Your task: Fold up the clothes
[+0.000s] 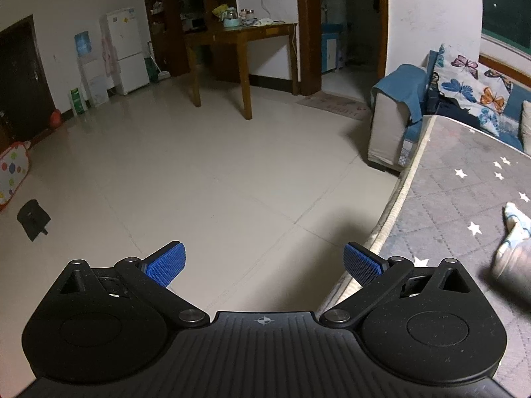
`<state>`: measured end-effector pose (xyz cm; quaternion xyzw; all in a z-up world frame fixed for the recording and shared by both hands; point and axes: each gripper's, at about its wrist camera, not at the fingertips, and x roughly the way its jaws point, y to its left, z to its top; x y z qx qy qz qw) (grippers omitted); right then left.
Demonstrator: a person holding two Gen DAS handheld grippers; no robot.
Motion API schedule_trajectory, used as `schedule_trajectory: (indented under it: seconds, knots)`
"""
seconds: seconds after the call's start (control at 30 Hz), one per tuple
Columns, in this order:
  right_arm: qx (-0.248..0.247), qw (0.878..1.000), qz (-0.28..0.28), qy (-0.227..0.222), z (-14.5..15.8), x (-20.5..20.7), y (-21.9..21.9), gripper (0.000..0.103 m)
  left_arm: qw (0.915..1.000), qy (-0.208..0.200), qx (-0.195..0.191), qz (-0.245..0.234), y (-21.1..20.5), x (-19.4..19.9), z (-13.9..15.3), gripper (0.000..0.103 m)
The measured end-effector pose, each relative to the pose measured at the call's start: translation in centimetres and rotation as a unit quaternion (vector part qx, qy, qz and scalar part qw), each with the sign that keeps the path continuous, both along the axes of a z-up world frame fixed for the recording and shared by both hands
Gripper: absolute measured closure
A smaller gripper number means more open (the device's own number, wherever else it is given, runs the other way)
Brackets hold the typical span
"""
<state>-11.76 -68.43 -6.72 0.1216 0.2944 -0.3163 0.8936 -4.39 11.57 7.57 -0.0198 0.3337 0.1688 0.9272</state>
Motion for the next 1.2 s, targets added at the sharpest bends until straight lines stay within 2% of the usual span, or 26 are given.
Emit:
schedule_trajectory:
  seconds: [0.73,1.2]
  knots:
    - [0.000,1.000,0.000,0.000,0.0,0.0,0.0,0.000,0.9959,-0.013,-0.020,-0.087,-5.8,0.2,-0.4,0.001]
    - [0.000,1.000,0.000,0.000,0.0,0.0,0.0,0.000,0.9945,-0.015,-0.016,-0.102,-7.1,0.3,-0.3,0.000]
